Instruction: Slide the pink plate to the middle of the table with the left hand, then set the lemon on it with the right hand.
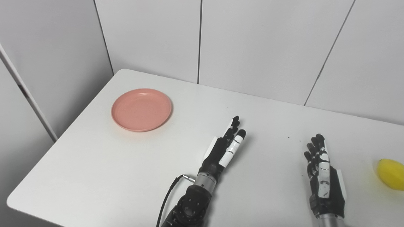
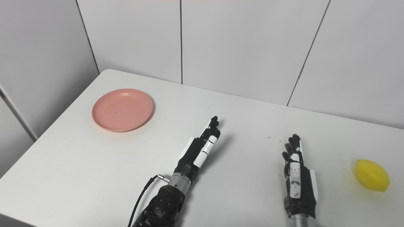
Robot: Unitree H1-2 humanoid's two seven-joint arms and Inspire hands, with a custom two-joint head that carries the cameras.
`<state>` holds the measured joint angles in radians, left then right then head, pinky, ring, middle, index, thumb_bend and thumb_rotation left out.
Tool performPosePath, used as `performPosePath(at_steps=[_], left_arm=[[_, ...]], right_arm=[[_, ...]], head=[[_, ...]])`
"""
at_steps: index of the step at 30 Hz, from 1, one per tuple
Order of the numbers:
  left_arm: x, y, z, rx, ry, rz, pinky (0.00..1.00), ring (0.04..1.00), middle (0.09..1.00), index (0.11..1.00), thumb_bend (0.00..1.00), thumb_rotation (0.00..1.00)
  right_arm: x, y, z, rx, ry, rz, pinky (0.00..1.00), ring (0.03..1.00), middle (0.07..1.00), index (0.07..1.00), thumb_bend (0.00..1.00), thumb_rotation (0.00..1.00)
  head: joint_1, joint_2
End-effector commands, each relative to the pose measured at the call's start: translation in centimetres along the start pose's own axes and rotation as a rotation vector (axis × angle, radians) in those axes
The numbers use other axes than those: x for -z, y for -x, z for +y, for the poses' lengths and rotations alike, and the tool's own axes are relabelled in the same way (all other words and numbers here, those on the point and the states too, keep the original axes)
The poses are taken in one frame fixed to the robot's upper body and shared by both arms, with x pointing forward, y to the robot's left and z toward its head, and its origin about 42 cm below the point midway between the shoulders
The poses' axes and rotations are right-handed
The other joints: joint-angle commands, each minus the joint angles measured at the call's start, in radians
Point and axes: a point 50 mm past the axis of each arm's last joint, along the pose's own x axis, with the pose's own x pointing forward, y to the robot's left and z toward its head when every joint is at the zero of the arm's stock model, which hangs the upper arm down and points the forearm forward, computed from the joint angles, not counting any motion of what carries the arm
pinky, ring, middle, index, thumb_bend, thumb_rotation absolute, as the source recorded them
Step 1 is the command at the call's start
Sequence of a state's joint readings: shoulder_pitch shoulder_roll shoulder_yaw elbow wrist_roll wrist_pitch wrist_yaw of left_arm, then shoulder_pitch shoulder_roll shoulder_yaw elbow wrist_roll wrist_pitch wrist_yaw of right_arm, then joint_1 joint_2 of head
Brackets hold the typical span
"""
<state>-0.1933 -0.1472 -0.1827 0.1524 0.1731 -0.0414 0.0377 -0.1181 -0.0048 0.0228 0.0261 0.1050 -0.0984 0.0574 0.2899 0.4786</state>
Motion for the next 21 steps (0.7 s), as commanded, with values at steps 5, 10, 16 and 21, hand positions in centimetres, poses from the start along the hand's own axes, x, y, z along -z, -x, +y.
performPosePath(at_steps=[5,10,16,21], left_arm=[[-0.6,-0.6,-0.8,-0.008,0.029,-0.045,1.00,1.000,1.000,1.000,0.57,1.00],[-1.0,-1.4,0.3,-0.078,0.071,-0.097,1.00,1.000,1.000,1.000,0.59,1.00],[-1.6,-2.3,2.4,-0.120,0.090,-0.160,1.00,1.000,0.999,0.994,0.60,1.00],[-2.6,-2.9,3.7,-0.113,0.074,-0.201,1.00,1.000,0.998,0.994,0.63,1.00]], right_arm=[[-0.2,0.1,-0.3,0.005,0.006,-0.045,1.00,1.000,1.000,1.000,0.69,1.00],[-0.2,0.0,-0.1,0.002,-0.001,-0.053,1.00,1.000,1.000,1.000,0.68,1.00],[0.2,-0.1,0.2,0.000,0.001,-0.053,1.00,1.000,1.000,1.000,0.67,1.00],[0.4,-0.2,0.5,-0.002,0.002,-0.057,1.00,1.000,1.000,1.000,0.66,1.00]], head=[[0.003,-0.018],[0.002,-0.025],[0.011,-0.065],[0.007,-0.072]])
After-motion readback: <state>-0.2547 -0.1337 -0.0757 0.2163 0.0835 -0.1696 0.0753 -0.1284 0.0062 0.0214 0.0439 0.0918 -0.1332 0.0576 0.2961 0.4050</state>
